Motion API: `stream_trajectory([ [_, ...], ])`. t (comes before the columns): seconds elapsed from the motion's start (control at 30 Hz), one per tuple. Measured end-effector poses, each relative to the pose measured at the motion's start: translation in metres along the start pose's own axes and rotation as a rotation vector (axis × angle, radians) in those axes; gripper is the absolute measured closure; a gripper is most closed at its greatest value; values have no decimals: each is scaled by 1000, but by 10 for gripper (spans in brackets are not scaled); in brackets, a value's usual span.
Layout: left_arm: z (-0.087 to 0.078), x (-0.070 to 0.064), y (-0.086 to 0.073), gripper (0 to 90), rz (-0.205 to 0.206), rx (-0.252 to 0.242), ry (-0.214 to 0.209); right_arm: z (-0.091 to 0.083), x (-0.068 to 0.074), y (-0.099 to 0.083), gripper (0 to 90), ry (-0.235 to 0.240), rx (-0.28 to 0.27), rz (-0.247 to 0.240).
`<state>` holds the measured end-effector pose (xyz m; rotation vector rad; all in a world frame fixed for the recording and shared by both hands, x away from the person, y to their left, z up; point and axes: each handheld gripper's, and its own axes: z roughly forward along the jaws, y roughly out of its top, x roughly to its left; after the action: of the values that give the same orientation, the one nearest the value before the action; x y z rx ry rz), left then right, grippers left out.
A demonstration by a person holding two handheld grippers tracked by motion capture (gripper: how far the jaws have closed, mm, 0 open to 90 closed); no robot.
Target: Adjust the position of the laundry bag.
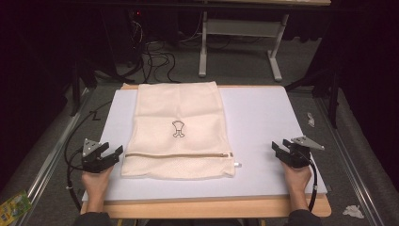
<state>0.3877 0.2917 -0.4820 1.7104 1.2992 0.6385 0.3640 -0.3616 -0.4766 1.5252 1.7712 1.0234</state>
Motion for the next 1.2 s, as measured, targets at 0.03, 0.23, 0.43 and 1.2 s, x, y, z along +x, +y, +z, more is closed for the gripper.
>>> stream_trajectory([
  [0.03,0,1,0,363,-2,3,-2,0,0,0,481,0,1,-2],
  [0.23,0,2,0,367,-21,8,-5,1,-3,0,524,8,8,24],
  [0.43,3,1,2,360,-6,39,-21,0,-4,1,538,10,6,31],
  [1.2,1,6,8,378,-40,63,-70,-3,-5,3,657,69,16,55],
])
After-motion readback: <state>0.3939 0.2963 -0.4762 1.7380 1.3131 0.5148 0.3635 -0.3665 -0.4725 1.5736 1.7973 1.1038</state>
